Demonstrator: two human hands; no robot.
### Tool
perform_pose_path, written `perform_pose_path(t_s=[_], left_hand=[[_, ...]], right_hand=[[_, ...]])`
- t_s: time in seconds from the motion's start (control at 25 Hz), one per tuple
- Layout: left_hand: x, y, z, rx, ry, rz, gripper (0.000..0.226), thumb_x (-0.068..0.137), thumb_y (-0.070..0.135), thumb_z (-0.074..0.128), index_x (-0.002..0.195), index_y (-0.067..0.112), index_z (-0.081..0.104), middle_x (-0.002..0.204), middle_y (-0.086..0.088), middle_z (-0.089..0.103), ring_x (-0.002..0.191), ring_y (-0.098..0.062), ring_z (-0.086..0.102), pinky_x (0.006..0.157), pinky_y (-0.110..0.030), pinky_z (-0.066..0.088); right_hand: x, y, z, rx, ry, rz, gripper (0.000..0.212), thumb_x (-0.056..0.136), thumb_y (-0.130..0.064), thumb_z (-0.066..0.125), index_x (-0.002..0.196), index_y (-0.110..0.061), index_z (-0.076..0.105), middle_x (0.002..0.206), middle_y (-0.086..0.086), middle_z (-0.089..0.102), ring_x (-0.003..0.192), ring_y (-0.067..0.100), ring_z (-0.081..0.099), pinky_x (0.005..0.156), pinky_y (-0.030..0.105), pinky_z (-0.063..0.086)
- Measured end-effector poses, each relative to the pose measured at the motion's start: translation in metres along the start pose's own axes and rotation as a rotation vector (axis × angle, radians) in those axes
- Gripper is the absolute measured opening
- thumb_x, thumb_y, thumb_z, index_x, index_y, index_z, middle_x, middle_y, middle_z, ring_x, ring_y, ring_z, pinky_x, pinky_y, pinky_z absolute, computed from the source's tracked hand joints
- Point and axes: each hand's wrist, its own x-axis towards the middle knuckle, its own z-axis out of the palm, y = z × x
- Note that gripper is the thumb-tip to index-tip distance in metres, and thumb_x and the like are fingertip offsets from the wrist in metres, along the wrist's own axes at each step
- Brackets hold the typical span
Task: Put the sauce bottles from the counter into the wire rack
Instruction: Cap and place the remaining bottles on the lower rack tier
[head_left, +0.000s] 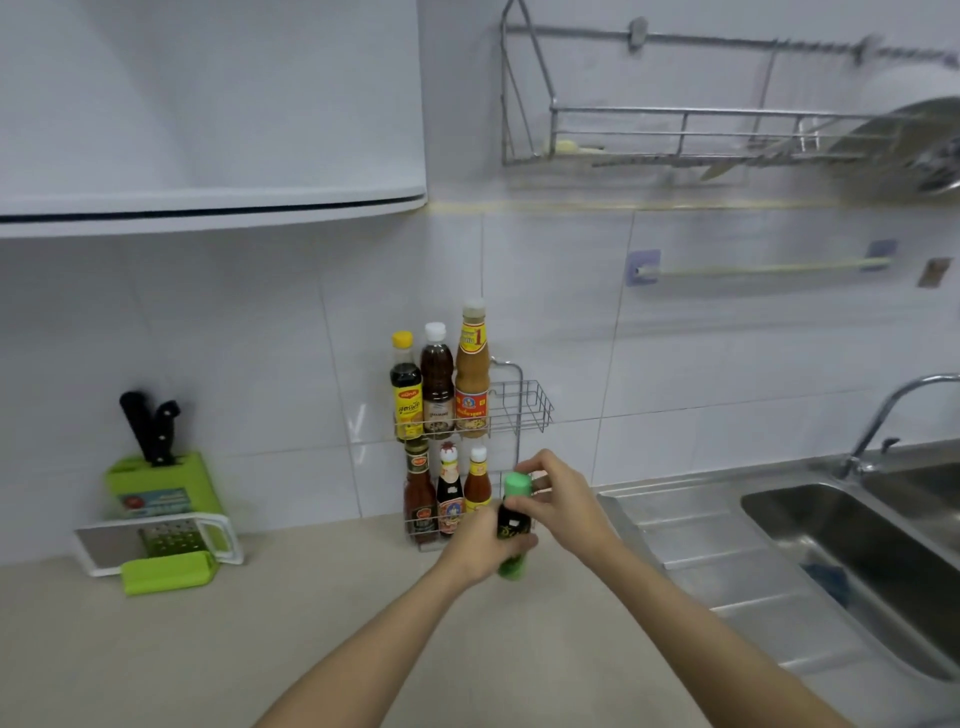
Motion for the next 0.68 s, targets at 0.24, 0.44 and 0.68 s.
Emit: perform_pose_path(t_s=[0.24,0.44,0.68], left_hand=[[-0.004,-0.001,-0.014,-0.043,-0.001,-0.023,0.042,0.079,0.032,0.074,0.114,0.013,0.062,0.105,-0.001,0.071,0.1,-0.019,0.066,0.091,-0.037,0.053],[-0.002,0.012,-0.031,-0.175,-0.007,-0.019,0.039,0.078,0.046,0.071,0.111,0.027,0.062,0.106,0.005,0.071,0.1,-0.01,0.066,0.088,-0.029,0.053],[-0.002,0.029,-0.041,-0.238,0.053,-0.004,0.037,0.077,0.057,0.067,0.104,0.034,0.062,0.099,0.011,0.072,0.094,0.004,0.064,0.074,-0.015,0.05]], right_hand=[[0.003,-0.005,0.003,-0.069,-0.064,-0.179,0.031,0.087,-0.017,0.067,0.117,-0.018,0.063,0.103,0.0,0.061,0.093,0.01,0.063,0.083,0.015,0.053],[0.021,-0.023,-0.002,0.076,0.045,-0.099,0.019,0.085,-0.011,0.069,0.103,-0.014,0.068,0.102,0.002,0.066,0.087,0.016,0.067,0.081,0.03,0.057],[0.04,-0.046,-0.016,-0.055,0.038,-0.112,0.015,0.083,-0.024,0.072,0.093,-0.02,0.061,0.091,0.004,0.062,0.076,0.015,0.064,0.065,0.023,0.057]])
